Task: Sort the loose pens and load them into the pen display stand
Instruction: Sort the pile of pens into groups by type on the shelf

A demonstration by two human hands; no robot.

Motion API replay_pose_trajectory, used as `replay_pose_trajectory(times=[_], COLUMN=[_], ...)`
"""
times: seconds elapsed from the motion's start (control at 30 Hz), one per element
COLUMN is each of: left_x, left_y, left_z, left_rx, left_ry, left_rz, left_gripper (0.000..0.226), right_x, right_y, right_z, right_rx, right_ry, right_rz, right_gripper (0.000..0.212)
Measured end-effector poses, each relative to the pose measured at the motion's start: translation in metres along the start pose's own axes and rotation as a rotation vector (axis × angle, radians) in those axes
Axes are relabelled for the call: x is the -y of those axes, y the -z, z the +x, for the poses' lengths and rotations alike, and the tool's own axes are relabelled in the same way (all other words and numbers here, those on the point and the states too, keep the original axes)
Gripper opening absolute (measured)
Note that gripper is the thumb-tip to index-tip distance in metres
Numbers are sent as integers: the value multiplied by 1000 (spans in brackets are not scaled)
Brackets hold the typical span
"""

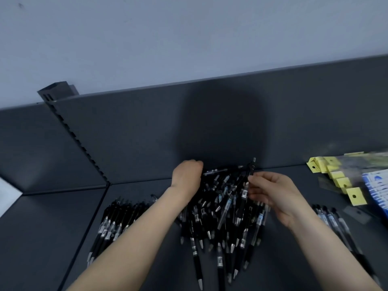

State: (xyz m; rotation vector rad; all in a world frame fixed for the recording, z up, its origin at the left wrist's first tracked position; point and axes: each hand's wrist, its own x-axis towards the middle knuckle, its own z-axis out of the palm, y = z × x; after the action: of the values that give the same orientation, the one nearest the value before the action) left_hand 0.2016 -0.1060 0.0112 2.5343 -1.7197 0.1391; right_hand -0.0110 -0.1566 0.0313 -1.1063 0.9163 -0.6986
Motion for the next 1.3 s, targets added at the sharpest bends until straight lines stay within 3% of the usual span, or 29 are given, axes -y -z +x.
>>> replay_pose_trajectory(times=[0.13,0.37,0.57,0.8,0.9,1.07,1.2,1.3], left_x=[-7,-18,-17,-7,0,9,20,47], left_y=[-5,-13,-18,-19,-8,32,63,78], left_z=[4,1,-2,-3,-9,-34,-64,-91], left_rx=[66,70,42,17,-103,-364,-560,-708], left_ry=[66,171,174,140,189,323,430,498], left_rz=[168,244,249,205,-47,-736,-1257,-1394], left_gripper=[27,35,38,25,20,8,11,12], right_x=[2,2,-1,-4,-3,0,1,-1], right_y=[8,19,21,22,22,7,-22,-48], right_z=[3,9,11,14,15,12,6,-3], right_rx=[-3,28,69,89,94,154,238,309], right_ry=[2,-5,2,10,15,36,39,39], right_rz=[-13,-34,-70,-109,-110,-85,-87,-102], right_gripper=[7,8,8,7,7,3,8,11])
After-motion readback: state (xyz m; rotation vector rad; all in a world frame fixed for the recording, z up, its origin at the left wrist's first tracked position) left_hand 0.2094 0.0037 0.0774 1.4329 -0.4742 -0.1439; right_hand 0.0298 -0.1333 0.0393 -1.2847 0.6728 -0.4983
